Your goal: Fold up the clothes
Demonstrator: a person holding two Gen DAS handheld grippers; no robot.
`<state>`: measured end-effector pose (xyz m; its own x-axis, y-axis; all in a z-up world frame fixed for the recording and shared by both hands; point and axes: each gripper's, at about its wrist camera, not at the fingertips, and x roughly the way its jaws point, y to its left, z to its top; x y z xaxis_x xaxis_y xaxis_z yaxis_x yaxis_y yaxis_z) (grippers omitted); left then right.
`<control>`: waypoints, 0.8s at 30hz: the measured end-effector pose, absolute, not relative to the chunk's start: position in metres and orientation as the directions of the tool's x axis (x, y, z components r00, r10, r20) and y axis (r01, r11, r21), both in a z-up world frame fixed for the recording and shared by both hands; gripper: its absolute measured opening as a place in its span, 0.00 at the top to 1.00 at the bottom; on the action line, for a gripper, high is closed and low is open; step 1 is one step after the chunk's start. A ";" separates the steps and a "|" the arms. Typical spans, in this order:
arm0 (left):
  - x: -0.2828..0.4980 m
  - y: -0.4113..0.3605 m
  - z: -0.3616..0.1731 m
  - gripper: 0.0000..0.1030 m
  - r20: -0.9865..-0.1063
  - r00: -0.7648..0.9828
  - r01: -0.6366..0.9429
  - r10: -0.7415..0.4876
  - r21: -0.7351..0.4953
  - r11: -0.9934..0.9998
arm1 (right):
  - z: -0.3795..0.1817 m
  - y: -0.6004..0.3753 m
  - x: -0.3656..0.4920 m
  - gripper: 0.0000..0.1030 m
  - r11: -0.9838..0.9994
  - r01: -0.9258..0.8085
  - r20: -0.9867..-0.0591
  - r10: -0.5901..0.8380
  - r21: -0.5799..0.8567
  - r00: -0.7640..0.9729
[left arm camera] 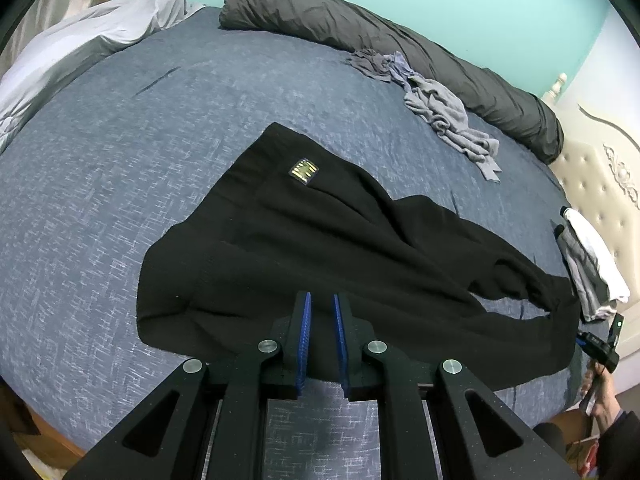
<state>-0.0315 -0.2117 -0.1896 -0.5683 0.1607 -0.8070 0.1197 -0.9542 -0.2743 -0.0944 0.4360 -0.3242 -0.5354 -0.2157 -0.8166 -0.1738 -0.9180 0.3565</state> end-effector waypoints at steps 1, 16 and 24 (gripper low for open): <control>-0.032 -0.211 -0.190 0.88 -0.807 -0.568 0.120 0.160 -0.274 -0.954 | -0.325 0.428 -0.097 0.70 -0.923 -0.144 -0.814 -0.231 0.356 -0.533; -0.034 -0.208 -0.194 0.87 -0.811 -0.560 0.115 0.168 -0.276 -0.954 | -0.348 0.372 -0.113 0.42 -0.978 -0.041 -0.880 -0.165 0.204 -0.446; -0.033 -0.209 -0.192 0.87 -0.811 -0.562 0.116 0.164 -0.273 -0.955 | -0.345 0.375 -0.106 0.74 -0.970 -0.020 -0.851 -0.201 0.241 -0.486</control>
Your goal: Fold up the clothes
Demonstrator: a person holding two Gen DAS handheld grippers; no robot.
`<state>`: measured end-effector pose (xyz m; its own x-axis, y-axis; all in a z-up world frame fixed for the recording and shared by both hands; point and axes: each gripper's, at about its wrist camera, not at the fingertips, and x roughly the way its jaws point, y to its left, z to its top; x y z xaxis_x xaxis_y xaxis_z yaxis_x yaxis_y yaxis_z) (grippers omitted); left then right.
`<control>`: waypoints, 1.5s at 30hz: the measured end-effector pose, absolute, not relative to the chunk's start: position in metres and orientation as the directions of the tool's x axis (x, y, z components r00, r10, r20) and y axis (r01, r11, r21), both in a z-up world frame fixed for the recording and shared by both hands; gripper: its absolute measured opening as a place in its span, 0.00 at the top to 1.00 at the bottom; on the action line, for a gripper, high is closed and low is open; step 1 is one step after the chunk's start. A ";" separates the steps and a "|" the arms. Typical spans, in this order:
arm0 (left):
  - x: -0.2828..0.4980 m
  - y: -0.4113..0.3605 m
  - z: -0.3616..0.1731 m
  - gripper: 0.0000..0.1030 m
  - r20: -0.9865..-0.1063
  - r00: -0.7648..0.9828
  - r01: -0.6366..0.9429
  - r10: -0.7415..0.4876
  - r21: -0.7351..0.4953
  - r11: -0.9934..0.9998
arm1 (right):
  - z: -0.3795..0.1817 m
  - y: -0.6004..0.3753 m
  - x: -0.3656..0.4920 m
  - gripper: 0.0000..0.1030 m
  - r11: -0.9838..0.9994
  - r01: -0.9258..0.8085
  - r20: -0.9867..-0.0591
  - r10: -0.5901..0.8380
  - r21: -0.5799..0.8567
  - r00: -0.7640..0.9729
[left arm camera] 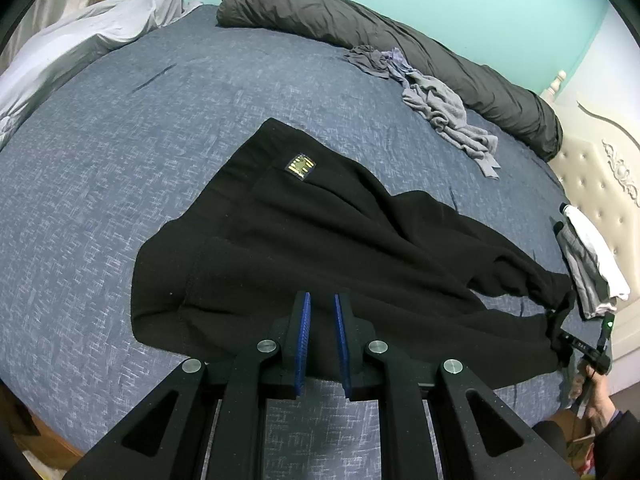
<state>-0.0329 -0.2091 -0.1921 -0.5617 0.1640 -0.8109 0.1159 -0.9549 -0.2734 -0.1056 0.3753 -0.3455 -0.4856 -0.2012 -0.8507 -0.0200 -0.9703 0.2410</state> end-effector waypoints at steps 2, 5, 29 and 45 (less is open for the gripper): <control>-0.033 -0.210 -0.191 0.87 -0.811 -0.562 0.116 0.163 -0.272 -0.955 | -0.338 0.372 -0.102 0.91 -0.977 -0.001 -0.839 -0.183 0.214 -0.512; -0.031 -0.211 -0.189 0.87 -0.808 -0.567 0.117 0.162 -0.273 -0.955 | -0.323 0.380 -0.095 0.92 -0.981 -0.012 -0.810 -0.152 0.192 -0.566; -0.077 -0.249 -0.185 0.64 -0.827 -0.556 0.185 0.083 -0.220 -0.958 | -0.284 0.466 -0.071 0.61 -0.976 -0.207 -0.808 0.075 0.059 -0.584; -0.209 -0.269 -0.217 0.45 -0.862 -0.497 0.215 0.102 -0.236 -0.948 | -0.296 0.411 -0.211 0.44 -0.995 0.009 -0.854 -0.091 0.101 -0.512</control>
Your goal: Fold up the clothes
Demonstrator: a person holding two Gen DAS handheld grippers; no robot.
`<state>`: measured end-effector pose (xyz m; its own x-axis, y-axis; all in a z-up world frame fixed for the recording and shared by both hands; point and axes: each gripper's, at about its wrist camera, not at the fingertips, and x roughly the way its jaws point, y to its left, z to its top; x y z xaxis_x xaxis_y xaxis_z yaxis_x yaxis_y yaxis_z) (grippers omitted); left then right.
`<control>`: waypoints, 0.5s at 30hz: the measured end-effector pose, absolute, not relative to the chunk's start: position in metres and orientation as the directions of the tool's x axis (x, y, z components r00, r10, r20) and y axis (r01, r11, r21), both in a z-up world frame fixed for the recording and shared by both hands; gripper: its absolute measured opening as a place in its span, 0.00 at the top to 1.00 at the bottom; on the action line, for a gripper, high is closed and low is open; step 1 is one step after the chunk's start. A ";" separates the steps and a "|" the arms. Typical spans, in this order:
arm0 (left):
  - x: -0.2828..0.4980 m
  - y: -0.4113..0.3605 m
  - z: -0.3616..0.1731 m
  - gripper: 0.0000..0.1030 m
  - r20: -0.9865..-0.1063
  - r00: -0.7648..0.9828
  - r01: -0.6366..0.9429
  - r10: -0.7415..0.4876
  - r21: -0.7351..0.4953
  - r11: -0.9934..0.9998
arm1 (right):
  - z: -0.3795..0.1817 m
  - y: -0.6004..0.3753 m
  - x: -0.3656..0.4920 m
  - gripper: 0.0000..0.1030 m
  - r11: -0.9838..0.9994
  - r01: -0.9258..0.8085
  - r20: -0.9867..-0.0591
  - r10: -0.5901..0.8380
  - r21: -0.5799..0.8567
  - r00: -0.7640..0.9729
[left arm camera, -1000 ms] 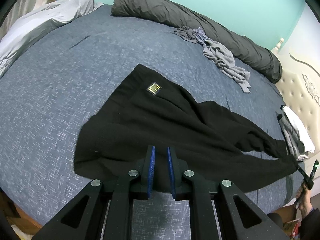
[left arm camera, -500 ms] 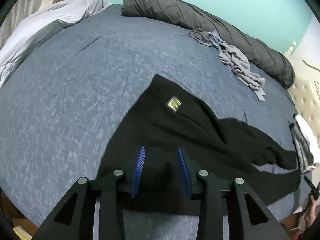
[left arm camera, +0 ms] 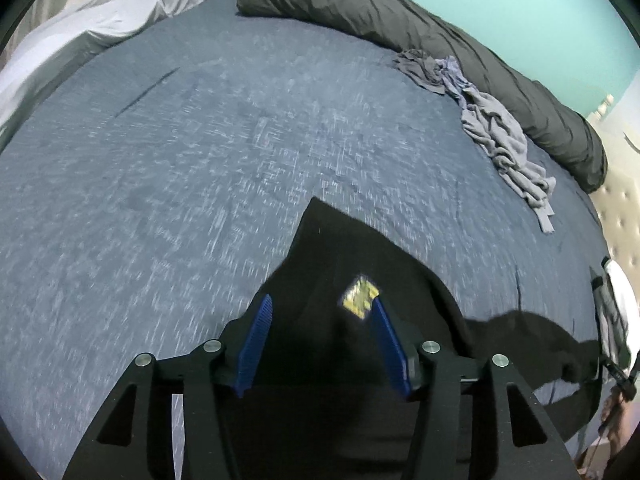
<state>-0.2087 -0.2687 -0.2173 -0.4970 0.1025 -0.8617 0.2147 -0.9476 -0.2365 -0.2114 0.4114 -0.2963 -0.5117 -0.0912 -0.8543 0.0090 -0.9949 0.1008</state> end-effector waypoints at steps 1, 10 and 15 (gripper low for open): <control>-0.217 -0.269 -0.220 0.45 -0.866 -0.489 0.216 0.104 -0.236 -0.948 | -0.299 0.411 -0.220 0.43 -0.994 0.013 -0.857 -0.100 0.108 -0.506; -0.267 -0.270 -0.236 0.42 -0.898 -0.435 0.237 0.070 -0.189 -0.953 | -0.326 0.396 -0.267 0.38 -0.985 0.136 -0.901 -0.150 0.103 -0.407; -0.282 -0.274 -0.237 0.38 -0.897 -0.439 0.238 0.052 -0.173 -0.956 | -0.338 0.380 -0.272 0.37 -0.972 0.205 -0.920 -0.183 0.116 -0.348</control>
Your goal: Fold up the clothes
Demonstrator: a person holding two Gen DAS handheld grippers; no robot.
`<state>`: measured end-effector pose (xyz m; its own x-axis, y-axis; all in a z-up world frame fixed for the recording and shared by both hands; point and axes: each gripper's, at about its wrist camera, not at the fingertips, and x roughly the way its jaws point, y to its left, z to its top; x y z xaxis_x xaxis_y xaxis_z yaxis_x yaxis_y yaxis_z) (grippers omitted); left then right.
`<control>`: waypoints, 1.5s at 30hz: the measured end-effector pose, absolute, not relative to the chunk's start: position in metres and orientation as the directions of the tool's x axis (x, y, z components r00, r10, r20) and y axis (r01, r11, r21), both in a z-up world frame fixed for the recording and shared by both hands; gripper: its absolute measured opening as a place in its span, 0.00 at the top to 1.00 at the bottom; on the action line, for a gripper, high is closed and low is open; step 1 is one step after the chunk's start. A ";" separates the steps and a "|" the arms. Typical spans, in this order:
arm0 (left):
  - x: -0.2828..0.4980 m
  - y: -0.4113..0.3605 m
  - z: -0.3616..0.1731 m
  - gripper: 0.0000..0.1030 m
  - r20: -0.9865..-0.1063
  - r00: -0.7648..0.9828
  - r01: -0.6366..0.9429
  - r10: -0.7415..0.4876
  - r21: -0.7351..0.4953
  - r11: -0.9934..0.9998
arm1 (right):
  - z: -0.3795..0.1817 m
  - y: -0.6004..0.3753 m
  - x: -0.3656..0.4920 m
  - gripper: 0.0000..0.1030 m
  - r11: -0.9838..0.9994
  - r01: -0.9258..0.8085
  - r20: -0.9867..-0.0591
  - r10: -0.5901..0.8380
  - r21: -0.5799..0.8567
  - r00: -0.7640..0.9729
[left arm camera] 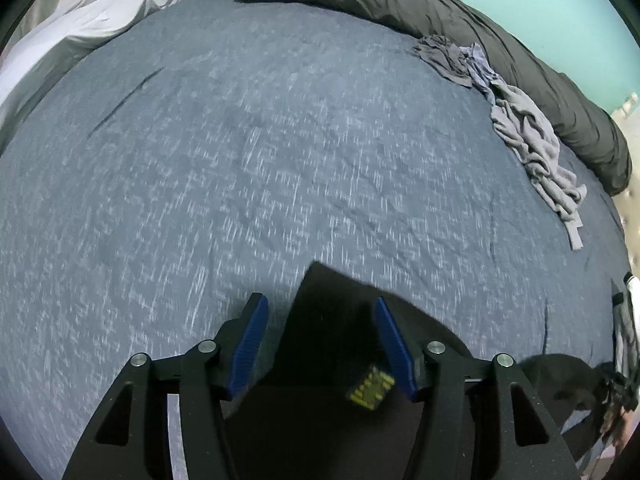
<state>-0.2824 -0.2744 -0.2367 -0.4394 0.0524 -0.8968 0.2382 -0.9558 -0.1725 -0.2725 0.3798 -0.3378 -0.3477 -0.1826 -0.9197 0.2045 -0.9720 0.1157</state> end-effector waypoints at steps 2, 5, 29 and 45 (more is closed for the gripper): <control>-0.287 -0.276 -0.239 0.35 -0.897 -0.439 0.237 0.048 -0.167 -0.957 | -0.346 0.371 -0.272 0.37 -0.969 0.232 -0.935 -0.162 0.089 -0.315; -0.292 -0.279 -0.252 0.35 -0.907 -0.417 0.244 0.060 -0.176 -0.954 | -0.356 0.362 -0.270 0.37 -0.968 0.246 -0.944 -0.126 0.050 -0.304; -0.236 -0.278 -0.173 0.97 -0.807 -0.588 0.158 0.053 -0.179 -0.971 | -0.282 0.359 -0.242 0.92 -0.964 0.242 -0.846 -0.033 -0.114 -0.532; -0.238 -0.319 -0.103 0.97 -0.722 -0.691 0.213 0.024 -0.235 -0.949 | -0.192 0.363 -0.312 0.92 -0.980 0.108 -0.722 0.049 -0.170 -0.690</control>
